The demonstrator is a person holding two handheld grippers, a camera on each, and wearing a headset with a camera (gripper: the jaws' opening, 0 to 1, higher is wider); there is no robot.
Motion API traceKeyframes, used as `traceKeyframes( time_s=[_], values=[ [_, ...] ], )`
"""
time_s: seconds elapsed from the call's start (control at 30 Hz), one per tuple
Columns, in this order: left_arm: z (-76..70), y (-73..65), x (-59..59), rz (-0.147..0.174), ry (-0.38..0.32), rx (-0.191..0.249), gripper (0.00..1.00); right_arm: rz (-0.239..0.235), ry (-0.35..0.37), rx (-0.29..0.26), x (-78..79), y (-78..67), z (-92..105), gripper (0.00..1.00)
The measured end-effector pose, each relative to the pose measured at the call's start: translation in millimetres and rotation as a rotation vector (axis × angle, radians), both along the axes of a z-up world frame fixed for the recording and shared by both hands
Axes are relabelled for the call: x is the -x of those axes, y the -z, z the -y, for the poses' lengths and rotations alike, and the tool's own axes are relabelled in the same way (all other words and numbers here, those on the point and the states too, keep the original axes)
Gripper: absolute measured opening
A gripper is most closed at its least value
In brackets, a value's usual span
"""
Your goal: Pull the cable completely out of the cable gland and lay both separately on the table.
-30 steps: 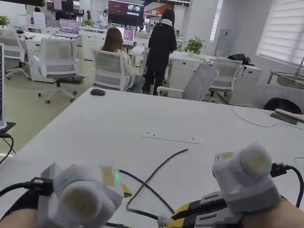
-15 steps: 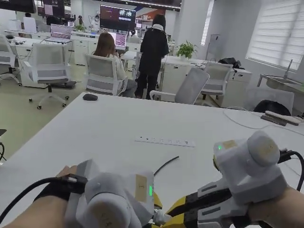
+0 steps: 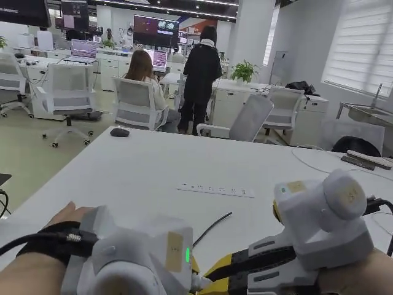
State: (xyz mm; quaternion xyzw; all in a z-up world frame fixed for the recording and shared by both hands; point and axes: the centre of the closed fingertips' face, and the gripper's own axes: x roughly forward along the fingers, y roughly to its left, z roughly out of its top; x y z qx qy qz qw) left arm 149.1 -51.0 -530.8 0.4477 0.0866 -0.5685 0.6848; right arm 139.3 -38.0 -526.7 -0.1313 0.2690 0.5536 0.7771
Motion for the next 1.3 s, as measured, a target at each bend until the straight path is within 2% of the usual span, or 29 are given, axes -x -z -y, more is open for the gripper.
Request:
traceKeyframes(
  time_s=[0.1, 0.13, 0.3, 0.37, 0.6, 0.63, 0.73, 0.83, 1.0, 1.03, 1.1, 1.17, 1.2, 1.27, 1.3],
  values=[
    [-0.9, -2.1, -2.7, -0.004, -0.003, -0.007, 0.16, 0.033, 0.007, 0.009, -3.5, -2.4, -1.5, 0.11],
    [-0.9, -1.8, -3.4, -0.015, 0.003, -0.009, 0.16, 0.069, -0.011, 0.036, -4.4, -2.2, -0.8, 0.11],
    [-0.4, -1.9, -11.4, -0.071, -0.015, 0.002, 0.16, 0.117, 0.018, 0.07, -10.9, -2.6, -0.2, 0.11],
    [1.5, 0.0, -11.9, -0.085, -0.015, -0.01, 0.16, 0.127, 0.025, 0.087, -11.8, -1.3, 0.6, 0.11],
    [5.0, 7.7, -13.1, -0.124, -0.013, -0.052, 0.16, 0.235, 0.014, 0.221, -14.8, 6.8, 5.4, 0.11],
    [5.0, 9.2, -12.8, -0.14, -0.015, -0.056, 0.16, 0.265, 0.0, 0.25, -14.6, 8.2, 5.9, 0.11],
    [4.8, 13.7, -11.3, -0.176, -0.012, -0.066, 0.16, 0.311, -0.024, 0.302, -13.2, 12.3, 5.6, 0.11],
    [4.0, 17.4, -8.9, -0.222, -0.01, -0.076, 0.16, 0.394, -0.077, 0.381, -10.6, 16.5, 4.7, 0.11],
    [1.4, 20.6, -9.3, -0.299, -0.03, -0.068, 0.16, 0.553, -0.148, 0.493, -11.4, 20.5, 3.0, 0.11],
    [1.0, 21.6, -8.7, -0.323, -0.043, -0.064, 0.16, 0.574, -0.155, 0.503, -11.7, 20.6, 2.6, 0.11],
    [0.8, 23.4, -6.5, -0.381, -0.059, -0.051, 0.16, 0.647, -0.208, 0.559, -10.3, 21.5, 2.4, 0.11],
    [-0.3, 24.5, -5.5, -0.422, -0.062, -0.044, 0.16, 0.719, -0.264, 0.594, -9.6, 22.3, 0.4, 0.11],
    [-0.7, 23.7, -5.5, -0.427, -0.061, -0.039, 0.16, 0.726, -0.26, 0.594, -8.9, 23.7, 0.7, 0.11],
    [0.1, 22.5, -6.7, -0.419, -0.071, -0.03, 0.16, 0.693, -0.215, 0.567, -12.7, 21.1, 2.8, 0.12],
    [1.4, 20.7, -7.9, -0.4, -0.08, -0.021, 0.16, 0.654, -0.191, 0.536, -12.8, 20.4, 3.5, 0.12]
  ],
)
